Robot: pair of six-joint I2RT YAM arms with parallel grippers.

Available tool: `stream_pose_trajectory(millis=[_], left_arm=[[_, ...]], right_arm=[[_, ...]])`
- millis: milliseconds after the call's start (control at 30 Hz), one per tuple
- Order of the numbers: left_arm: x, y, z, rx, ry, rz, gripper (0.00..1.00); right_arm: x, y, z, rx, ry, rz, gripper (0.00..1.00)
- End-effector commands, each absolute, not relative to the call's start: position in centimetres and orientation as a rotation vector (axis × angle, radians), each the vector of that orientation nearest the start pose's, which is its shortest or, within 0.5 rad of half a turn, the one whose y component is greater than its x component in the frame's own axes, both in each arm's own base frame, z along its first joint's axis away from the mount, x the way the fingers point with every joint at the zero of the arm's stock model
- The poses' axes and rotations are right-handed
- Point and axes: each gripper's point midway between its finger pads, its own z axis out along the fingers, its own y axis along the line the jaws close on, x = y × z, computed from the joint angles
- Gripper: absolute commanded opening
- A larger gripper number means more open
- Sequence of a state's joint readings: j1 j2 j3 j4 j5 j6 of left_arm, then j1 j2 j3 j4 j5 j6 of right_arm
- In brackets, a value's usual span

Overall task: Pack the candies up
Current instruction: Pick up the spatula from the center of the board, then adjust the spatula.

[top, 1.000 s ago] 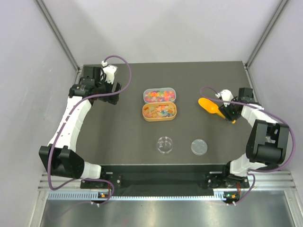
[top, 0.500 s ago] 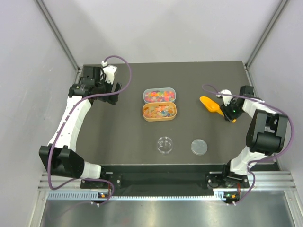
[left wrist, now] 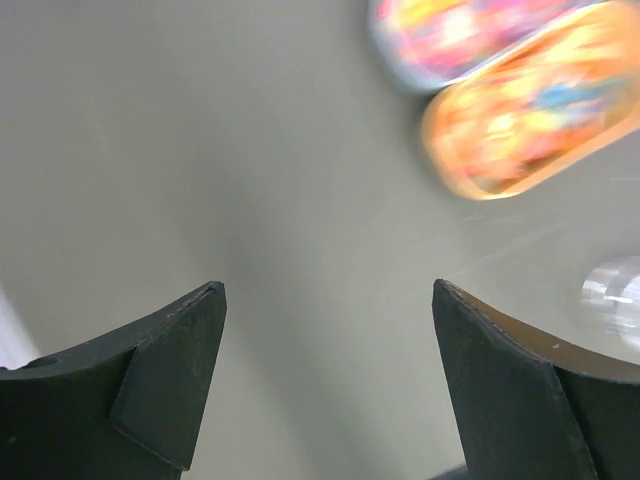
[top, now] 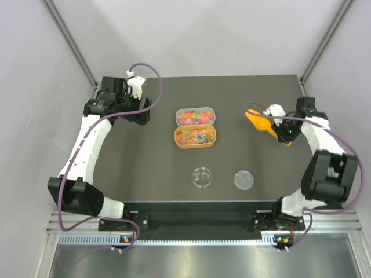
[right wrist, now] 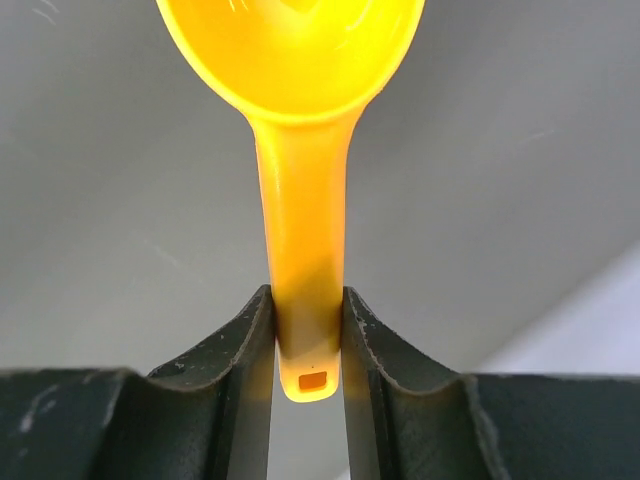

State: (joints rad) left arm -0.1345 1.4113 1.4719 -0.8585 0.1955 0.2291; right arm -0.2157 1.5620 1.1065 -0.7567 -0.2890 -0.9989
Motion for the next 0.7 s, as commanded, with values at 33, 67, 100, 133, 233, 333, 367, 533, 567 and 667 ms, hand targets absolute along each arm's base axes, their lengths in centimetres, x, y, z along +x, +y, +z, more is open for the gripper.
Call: stream_pose_trajectory(millis=[33,67,100,133,233,333,367,533,567,667], left_arm=[[34.8,-15.0,29.4,0.629,2.135,-0.562,0.88],[34.8,-16.1,30.2,0.622,2.114,-0.623,0.89],[34.6,-17.9,31.3,0.638,2.073,-0.735,0.89],[34.7,-18.7,31.9,0.602,2.064,-0.797,0.89],[36.8,-21.4,33.4,0.539,1.994,-0.938,0.86],[39.4,-24.0,34.4,0.547,1.964,-0.985,0.85],[39.7,-24.6,34.8,0.555,1.954,-0.992,0.85],[40.5,-26.5,35.3,0.571,1.934,-1.009,0.81],[40.3,-26.9,35.2,0.579,1.932,-1.02,0.8],[39.7,-28.5,35.2,0.619,1.92,-1.037,0.78]], right_arm=[[33.5,-0.5,21.2,-1.338,2.056,-0.153,0.0],[33.4,0.4,22.1,-1.364,2.023,-0.162,0.0],[33.5,0.5,23.8,-1.36,1.997,-0.206,0.0],[33.6,3.2,24.6,-1.418,1.929,-0.201,0.0],[33.9,5.8,26.3,-1.367,1.902,-0.189,0.0],[34.0,7.7,26.5,-1.362,1.91,-0.151,0.0],[34.1,8.0,26.5,-1.357,1.916,-0.151,0.0],[34.4,9.3,27.5,-1.357,1.897,-0.155,0.0],[34.3,9.5,27.5,-1.366,1.892,-0.161,0.0],[33.8,10.1,27.4,-1.389,1.881,-0.162,0.0]])
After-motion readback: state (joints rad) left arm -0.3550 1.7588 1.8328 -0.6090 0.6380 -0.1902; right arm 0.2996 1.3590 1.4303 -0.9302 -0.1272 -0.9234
